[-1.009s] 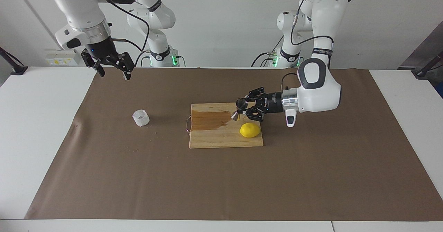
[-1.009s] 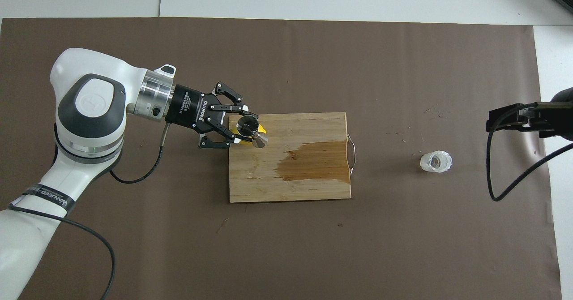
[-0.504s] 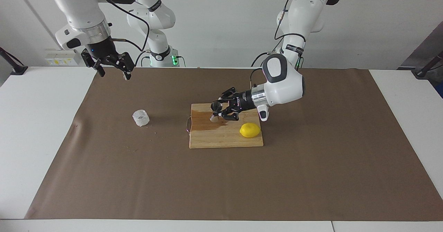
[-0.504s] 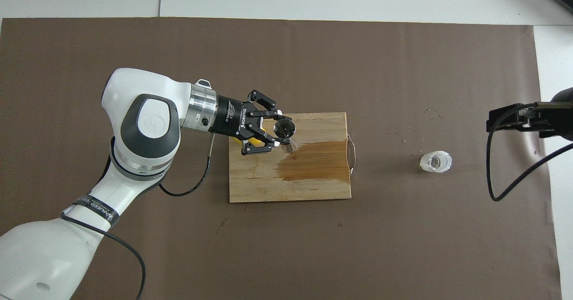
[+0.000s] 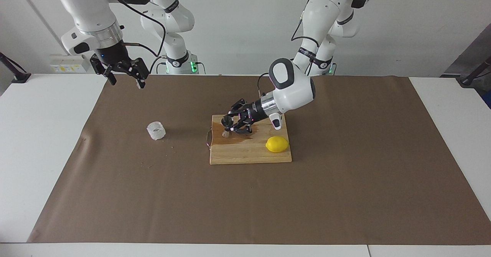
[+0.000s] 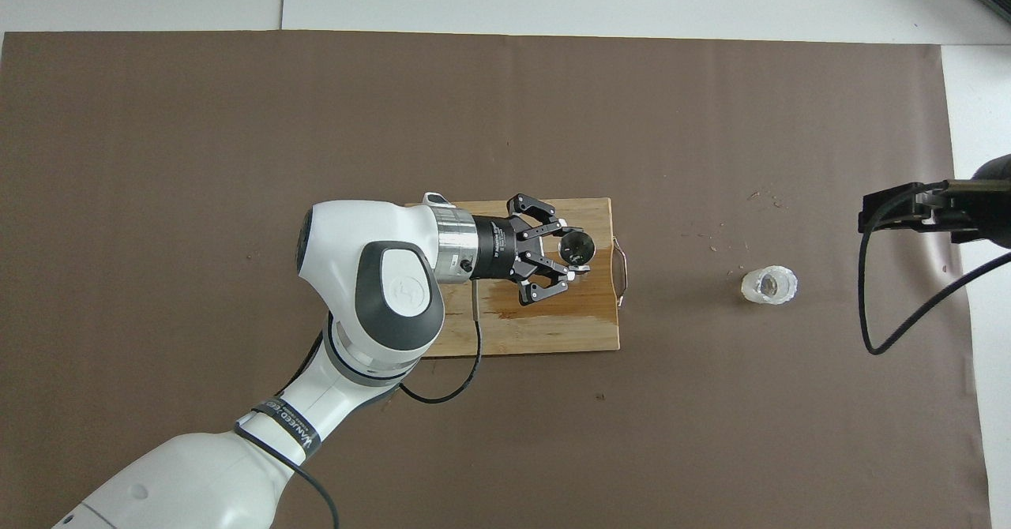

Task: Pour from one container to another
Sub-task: 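Lower the metal cup onto the board and open the left gripper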

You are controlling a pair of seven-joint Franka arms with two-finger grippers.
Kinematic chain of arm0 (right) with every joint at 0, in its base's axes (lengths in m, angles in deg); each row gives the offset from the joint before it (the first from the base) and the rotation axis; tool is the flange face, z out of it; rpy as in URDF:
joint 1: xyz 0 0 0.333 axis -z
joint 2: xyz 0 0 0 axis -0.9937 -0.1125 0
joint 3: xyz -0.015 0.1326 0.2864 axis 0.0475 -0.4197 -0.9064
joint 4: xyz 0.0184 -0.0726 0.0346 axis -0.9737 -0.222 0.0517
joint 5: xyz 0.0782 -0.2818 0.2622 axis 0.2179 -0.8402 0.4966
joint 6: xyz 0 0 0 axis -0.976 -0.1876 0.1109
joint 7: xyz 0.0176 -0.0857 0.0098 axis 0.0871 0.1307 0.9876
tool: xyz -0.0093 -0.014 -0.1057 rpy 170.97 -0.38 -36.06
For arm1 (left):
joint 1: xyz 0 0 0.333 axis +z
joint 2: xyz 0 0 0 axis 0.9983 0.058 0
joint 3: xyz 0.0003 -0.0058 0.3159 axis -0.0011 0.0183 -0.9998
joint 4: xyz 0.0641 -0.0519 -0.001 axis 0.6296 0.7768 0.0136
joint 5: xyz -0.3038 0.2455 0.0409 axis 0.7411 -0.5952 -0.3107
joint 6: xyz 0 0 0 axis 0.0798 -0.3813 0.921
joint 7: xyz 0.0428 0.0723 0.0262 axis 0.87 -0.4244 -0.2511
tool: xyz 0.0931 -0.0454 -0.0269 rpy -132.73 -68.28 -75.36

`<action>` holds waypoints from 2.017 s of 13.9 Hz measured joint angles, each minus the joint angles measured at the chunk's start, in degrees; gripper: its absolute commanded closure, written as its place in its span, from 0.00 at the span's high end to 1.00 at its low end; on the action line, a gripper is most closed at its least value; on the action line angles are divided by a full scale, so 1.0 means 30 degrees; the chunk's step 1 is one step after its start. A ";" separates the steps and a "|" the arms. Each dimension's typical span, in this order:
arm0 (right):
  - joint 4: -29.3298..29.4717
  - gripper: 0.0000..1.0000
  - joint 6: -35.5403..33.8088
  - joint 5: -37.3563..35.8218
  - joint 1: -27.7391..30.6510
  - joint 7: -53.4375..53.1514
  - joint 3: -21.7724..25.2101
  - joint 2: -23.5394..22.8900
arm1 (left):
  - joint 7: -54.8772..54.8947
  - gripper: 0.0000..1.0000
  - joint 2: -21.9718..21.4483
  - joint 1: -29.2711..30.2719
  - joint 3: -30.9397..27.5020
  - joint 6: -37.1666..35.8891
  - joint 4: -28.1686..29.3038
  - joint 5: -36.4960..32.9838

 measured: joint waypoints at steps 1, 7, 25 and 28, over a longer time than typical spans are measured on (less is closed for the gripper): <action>0.0000 1.00 0.0000 0.0000 0.0000 0.0000 0.0000 0.0000 | 0.0117 0.00 0.0083 -0.0078 -0.0007 0.0095 0.0075 0.0170; 0.0000 1.00 0.0000 0.0000 0.0000 0.0000 0.0000 0.0000 | 0.0683 0.24 0.0102 -0.0113 -0.0053 0.0227 0.0100 0.0350; 0.0000 1.00 0.0013 0.0000 0.0000 0.0000 0.0000 0.0000 | 0.2272 1.00 -0.0700 0.0143 -0.0158 -0.3960 -0.0019 0.0352; 0.0000 1.00 0.0029 0.0000 0.0000 0.0042 0.0000 0.0001 | 0.2261 1.00 -0.1422 0.0969 -0.0297 -0.4919 -0.0027 -0.1400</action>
